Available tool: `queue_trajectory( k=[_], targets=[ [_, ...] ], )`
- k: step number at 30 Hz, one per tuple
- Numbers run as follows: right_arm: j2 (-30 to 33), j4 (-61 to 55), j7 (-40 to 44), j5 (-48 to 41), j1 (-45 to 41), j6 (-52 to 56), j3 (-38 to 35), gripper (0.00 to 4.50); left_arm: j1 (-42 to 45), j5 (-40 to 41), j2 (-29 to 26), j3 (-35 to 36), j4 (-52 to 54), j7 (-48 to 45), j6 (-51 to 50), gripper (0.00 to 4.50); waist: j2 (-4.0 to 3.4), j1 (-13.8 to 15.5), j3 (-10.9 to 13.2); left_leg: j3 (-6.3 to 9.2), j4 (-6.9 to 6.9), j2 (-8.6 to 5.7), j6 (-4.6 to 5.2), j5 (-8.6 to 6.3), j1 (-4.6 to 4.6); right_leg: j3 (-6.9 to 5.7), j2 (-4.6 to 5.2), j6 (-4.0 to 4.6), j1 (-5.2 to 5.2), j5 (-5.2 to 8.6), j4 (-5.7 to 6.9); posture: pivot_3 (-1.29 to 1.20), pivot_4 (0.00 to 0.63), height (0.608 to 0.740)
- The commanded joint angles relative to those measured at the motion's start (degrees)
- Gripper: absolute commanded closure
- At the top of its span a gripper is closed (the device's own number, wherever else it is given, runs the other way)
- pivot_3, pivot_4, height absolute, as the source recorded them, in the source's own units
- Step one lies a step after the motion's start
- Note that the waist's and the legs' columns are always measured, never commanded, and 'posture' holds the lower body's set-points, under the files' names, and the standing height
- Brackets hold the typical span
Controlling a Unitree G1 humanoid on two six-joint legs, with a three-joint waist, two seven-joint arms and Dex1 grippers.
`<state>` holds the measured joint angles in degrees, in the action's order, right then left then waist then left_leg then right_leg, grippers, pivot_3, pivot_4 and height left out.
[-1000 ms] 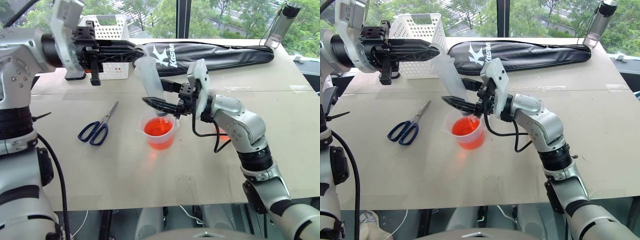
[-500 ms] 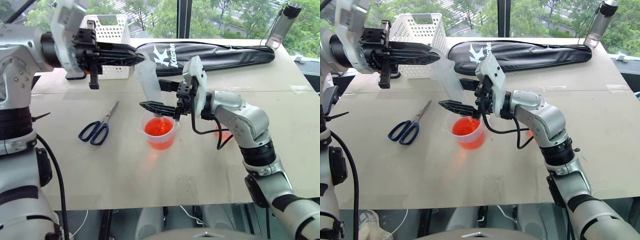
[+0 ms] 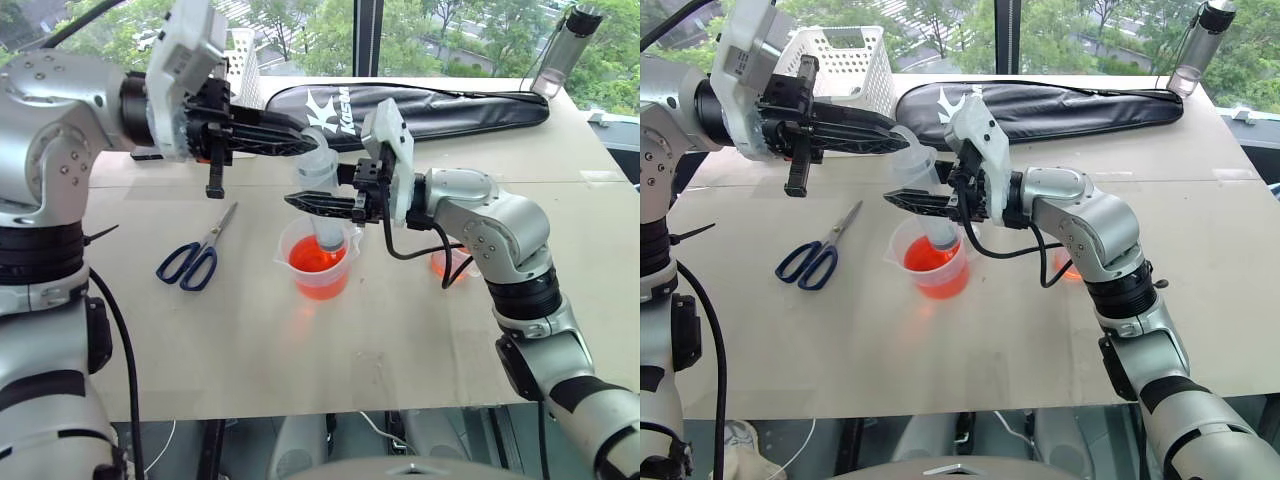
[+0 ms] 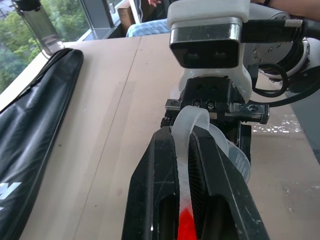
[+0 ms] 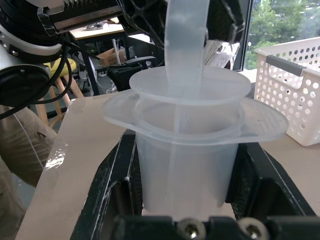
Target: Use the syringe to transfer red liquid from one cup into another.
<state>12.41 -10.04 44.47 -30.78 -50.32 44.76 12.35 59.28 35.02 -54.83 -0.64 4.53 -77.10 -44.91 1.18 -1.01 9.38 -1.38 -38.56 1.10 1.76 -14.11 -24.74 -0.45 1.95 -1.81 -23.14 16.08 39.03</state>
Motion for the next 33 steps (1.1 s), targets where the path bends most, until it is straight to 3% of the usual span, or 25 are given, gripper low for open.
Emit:
queue_trajectory(
  k=[1,22,33],
  targets=[
    [-0.54,-2.58,0.34,0.55,0.58,-1.51,1.56,2.91,0.55,-0.54,-0.90,1.85,0.18,0.58,1.46,4.50,0.00,0.01,0.00,0.00,0.00,0.00,0.00,0.00,0.00,0.00,0.00,0.00,0.00,0.00,0.00,0.00,0.150,0.724],
    [-1.19,-2.14,1.88,6.08,3.78,-6.78,6.91,2.92,-5.74,-0.25,-2.91,4.12,2.79,1.07,3.92,4.50,0.00,0.09,0.00,0.01,0.00,0.00,0.00,0.00,0.00,-0.01,0.00,0.00,0.00,0.00,0.00,0.00,0.150,0.724],
    [-1.17,-1.63,2.36,6.75,5.70,-7.13,8.19,2.92,-0.80,1.71,-0.82,6.44,-2.12,4.47,2.06,4.50,0.00,0.13,0.00,0.00,-0.01,0.00,0.00,0.00,0.00,-0.01,0.00,0.00,0.00,0.00,0.00,0.00,0.150,0.724]
  ],
)
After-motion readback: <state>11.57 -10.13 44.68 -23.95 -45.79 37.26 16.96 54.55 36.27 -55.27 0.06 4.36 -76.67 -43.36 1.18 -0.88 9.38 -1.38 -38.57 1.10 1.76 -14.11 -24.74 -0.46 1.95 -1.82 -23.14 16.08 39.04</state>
